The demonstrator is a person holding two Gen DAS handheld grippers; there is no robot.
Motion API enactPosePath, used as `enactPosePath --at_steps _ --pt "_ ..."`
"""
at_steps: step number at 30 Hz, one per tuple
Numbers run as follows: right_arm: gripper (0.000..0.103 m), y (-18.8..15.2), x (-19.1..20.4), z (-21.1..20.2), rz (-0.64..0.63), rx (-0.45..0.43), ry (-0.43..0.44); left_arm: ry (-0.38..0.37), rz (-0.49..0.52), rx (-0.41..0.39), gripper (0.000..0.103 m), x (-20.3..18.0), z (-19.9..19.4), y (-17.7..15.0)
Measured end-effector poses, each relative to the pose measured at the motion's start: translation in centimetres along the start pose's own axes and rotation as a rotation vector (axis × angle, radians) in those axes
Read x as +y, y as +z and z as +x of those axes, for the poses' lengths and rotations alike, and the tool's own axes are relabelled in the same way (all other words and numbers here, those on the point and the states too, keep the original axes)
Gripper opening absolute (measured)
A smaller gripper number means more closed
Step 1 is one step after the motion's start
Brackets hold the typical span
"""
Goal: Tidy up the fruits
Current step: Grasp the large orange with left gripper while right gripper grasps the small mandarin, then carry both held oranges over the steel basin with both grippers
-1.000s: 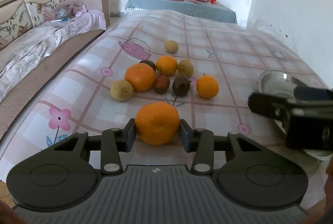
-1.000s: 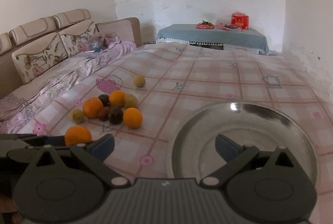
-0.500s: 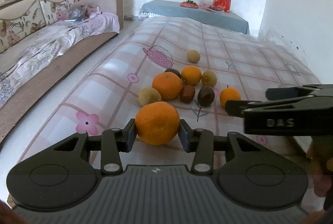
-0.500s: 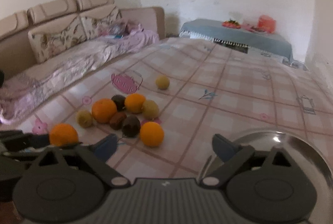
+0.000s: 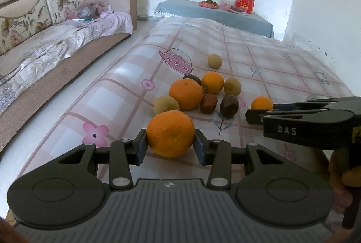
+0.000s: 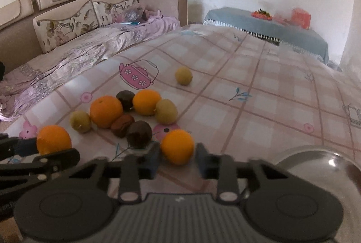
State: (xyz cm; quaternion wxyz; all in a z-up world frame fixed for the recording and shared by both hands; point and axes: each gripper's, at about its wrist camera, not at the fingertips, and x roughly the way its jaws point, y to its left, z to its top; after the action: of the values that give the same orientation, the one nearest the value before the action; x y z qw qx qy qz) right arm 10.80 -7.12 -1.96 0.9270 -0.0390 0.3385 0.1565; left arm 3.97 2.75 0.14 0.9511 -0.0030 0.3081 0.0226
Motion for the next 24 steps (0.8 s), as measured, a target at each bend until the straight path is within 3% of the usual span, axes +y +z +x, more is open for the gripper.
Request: enactPosePath --at_steps 24 --pt "0.029 -2.5 0.3 -5.5 0.104 -0.087 -0.009 -0.024 -0.039 -0.025 0.051 -0.9 -2.5 -0.5"
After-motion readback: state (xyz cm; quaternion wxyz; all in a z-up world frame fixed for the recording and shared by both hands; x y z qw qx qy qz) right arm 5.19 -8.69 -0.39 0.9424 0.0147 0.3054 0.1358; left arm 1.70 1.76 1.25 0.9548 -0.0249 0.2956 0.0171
